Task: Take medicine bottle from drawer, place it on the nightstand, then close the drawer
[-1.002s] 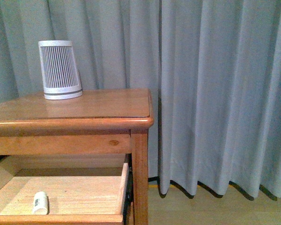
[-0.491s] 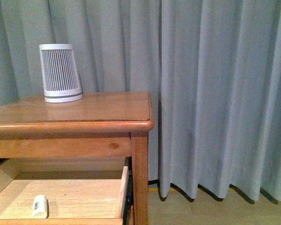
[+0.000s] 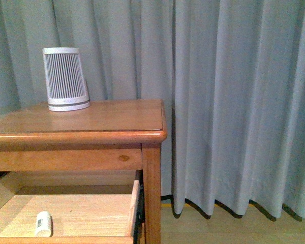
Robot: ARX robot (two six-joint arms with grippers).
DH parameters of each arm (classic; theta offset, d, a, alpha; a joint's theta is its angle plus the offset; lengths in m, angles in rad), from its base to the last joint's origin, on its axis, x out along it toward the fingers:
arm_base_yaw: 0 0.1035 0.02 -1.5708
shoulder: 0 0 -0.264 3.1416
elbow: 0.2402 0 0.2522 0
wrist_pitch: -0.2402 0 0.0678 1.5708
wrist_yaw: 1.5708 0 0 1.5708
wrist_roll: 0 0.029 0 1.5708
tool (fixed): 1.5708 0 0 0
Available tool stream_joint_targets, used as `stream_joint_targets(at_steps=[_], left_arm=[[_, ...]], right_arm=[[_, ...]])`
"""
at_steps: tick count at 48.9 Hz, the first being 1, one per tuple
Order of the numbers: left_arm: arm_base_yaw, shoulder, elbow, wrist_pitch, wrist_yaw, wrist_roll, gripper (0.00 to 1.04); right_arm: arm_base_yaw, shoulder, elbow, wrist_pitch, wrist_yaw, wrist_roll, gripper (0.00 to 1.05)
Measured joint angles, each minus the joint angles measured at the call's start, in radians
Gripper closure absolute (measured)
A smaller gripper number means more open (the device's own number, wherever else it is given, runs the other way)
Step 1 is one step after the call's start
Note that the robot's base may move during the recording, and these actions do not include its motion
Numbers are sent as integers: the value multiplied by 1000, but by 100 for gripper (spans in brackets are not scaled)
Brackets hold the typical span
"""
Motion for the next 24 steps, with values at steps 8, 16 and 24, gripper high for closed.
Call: stream_joint_targets(at_steps=[8,16,24], left_arm=[[0,0,0,0,0,0,12],[0,0,0,0,0,0,7],[0,0,0,0,1,0,7]], right_arm=[[0,0,0,0,0,0,7],[0,0,0,0,0,0,7],[0,0,0,0,0,0,7]])
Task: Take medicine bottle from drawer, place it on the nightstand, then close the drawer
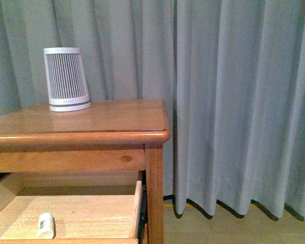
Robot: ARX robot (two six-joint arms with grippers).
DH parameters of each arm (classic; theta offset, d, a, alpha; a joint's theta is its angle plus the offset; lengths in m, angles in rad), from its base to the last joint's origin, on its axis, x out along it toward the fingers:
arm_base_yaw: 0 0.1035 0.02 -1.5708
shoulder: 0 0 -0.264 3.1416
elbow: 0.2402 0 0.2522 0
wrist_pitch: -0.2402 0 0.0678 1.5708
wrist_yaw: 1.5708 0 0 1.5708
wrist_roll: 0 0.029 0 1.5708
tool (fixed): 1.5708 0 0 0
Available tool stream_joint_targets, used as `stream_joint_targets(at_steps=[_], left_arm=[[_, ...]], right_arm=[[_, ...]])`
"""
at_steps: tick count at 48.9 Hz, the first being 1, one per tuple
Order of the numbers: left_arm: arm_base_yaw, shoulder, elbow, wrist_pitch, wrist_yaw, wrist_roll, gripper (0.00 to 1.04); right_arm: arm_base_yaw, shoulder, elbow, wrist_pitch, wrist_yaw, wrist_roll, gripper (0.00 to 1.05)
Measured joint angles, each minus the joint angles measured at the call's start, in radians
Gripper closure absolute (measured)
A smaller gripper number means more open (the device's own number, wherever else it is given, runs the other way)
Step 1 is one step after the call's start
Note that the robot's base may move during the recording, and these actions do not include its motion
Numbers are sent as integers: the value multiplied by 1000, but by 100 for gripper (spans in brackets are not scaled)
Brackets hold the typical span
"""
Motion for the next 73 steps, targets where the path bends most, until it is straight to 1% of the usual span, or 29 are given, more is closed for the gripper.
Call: stream_joint_targets(at_steps=[43,44,45,46,47,49,53,55,58,65,73], left_arm=[[0,-4,0,0,-2,0,7],[0,-4,0,0,-2,0,7],[0,-5,0,0,-3,0,7],[0,-5,0,0,-3,0,7],[0,-5,0,0,-5,0,7],[0,-5,0,0,-5,0,7],[0,-5,0,0,-1,0,7],[0,-5,0,0,-1,0,7],[0,-5,0,0,-1,0,7],[0,-5,0,0,-1,0,7],[0,-5,0,0,-1,0,7]], right_arm=[[0,0,0,-1,-1,-1,7],[13,11,0,5,49,-2,7],[39,29,1,21,123,-6,7],[55,40,4,31,142,-6,7],[90,73,11,50,231,-6,7],[156,155,31,89,358,-5,7],[256,324,83,160,488,-2,7],[297,446,137,178,480,9,7],[316,588,204,178,441,33,7],[312,845,305,174,349,91,7],[294,1170,388,228,262,120,7]])
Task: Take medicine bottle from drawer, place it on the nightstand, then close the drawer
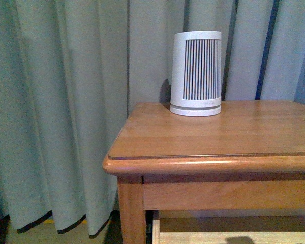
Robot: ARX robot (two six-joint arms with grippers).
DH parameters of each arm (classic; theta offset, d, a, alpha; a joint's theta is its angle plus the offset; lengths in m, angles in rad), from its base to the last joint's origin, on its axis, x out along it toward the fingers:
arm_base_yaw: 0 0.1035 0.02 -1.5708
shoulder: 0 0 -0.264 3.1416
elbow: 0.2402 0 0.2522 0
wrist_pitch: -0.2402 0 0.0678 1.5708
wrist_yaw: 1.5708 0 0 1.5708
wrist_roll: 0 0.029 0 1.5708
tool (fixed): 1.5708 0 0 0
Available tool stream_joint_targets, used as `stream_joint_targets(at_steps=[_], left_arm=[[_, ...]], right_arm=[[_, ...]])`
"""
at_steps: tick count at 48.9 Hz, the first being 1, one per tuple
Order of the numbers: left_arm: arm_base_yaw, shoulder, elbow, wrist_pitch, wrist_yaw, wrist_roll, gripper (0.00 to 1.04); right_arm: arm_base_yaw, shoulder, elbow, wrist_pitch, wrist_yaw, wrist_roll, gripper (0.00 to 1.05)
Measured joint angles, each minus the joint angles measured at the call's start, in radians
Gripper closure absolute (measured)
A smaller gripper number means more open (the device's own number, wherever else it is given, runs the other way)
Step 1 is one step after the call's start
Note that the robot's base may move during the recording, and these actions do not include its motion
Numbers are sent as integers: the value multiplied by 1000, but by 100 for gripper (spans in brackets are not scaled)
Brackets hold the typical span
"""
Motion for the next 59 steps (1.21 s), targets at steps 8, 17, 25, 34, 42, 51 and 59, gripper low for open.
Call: stream_joint_targets(at_steps=[8,17,25,34,42,51,59], left_arm=[[0,0,0,0,0,0,7],[0,0,0,0,0,0,7],[0,0,0,0,0,0,7],[0,0,0,0,0,0,7],[0,0,0,0,0,0,7],[0,0,0,0,0,0,7],[0,0,0,0,0,0,7]], right_arm=[[3,192,43,62,-77,15,7],[-2,379,111,156,-137,3,7],[-13,492,164,201,-154,-3,7],[-13,628,217,266,-172,-2,7],[-7,708,249,305,-176,2,7],[6,782,263,357,-183,8,7],[14,815,266,396,-171,-2,7]])
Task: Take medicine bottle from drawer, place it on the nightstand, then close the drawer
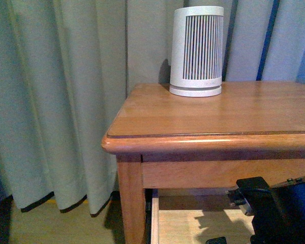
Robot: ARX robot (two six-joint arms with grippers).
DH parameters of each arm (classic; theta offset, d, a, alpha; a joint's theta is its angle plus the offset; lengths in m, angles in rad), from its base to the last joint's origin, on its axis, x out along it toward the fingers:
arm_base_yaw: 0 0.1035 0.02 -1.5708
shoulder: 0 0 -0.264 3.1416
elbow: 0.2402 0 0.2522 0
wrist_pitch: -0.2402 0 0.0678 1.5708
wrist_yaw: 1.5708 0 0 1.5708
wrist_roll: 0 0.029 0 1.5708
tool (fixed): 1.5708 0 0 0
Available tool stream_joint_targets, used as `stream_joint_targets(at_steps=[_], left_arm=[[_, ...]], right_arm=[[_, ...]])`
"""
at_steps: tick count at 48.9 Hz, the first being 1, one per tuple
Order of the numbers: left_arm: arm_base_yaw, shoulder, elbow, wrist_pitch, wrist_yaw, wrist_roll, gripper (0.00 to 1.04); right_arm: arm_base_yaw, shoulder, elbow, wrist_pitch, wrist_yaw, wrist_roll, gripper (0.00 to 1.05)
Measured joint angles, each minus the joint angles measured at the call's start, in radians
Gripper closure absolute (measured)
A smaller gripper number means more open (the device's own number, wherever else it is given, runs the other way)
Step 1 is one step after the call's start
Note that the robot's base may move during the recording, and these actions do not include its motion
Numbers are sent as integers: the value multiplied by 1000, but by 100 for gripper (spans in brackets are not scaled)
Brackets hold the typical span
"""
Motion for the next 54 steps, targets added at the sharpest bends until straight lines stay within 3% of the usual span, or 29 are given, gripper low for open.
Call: stream_joint_targets(at_steps=[8,23,28,32,46,54], left_arm=[[0,0,0,0,0,0,7],[0,0,0,0,0,0,7],[0,0,0,0,0,0,7],[0,0,0,0,0,0,7],[0,0,0,0,0,0,7],[0,0,0,0,0,0,7]], right_arm=[[3,26,1,38,19,-31,11],[6,36,-3,84,23,-44,48],[12,23,-10,84,28,-48,68],[16,6,-14,84,39,-57,78],[39,-120,-60,60,83,-82,79],[58,-314,-113,-127,90,-31,79]])
